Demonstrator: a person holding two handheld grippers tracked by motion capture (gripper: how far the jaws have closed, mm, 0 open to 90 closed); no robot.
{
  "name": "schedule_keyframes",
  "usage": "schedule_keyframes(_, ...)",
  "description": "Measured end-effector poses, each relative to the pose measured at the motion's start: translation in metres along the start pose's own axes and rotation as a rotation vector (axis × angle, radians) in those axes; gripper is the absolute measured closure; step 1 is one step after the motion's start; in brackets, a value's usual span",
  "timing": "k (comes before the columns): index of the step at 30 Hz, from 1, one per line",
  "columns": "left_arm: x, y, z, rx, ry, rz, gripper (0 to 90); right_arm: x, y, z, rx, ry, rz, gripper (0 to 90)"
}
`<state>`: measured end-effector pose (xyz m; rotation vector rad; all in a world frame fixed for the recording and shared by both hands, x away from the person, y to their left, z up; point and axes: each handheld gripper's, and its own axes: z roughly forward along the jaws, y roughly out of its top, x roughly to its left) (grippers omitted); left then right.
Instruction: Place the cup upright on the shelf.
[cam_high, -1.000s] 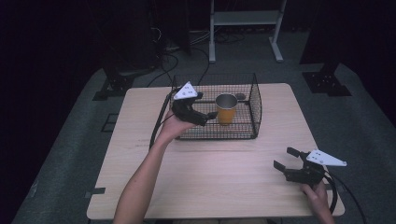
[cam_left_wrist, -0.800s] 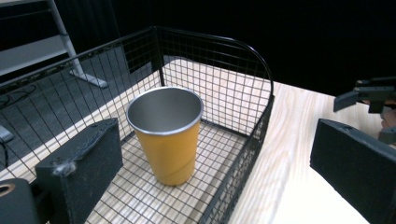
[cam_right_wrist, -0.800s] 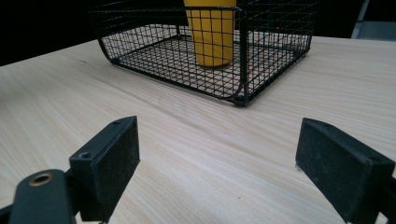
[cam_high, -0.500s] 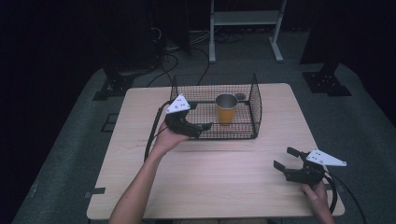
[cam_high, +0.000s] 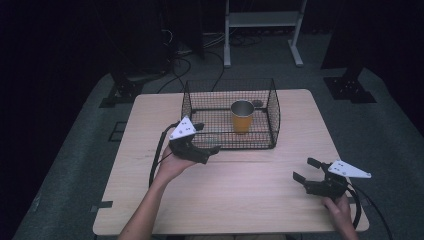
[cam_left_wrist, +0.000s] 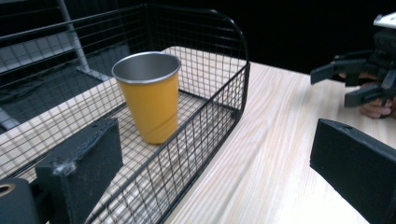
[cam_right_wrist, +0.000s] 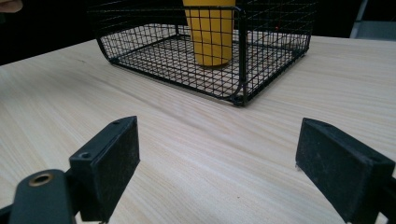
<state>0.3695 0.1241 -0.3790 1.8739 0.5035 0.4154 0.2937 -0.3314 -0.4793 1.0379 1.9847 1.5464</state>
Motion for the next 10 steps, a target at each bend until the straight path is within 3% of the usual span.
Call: schedule_keyframes(10,-0.021,-0.028,-0.024,-0.044,0.035,-0.018,1.9,-0.001,0.000,0.000,0.000,0.004,0.002,12.6)
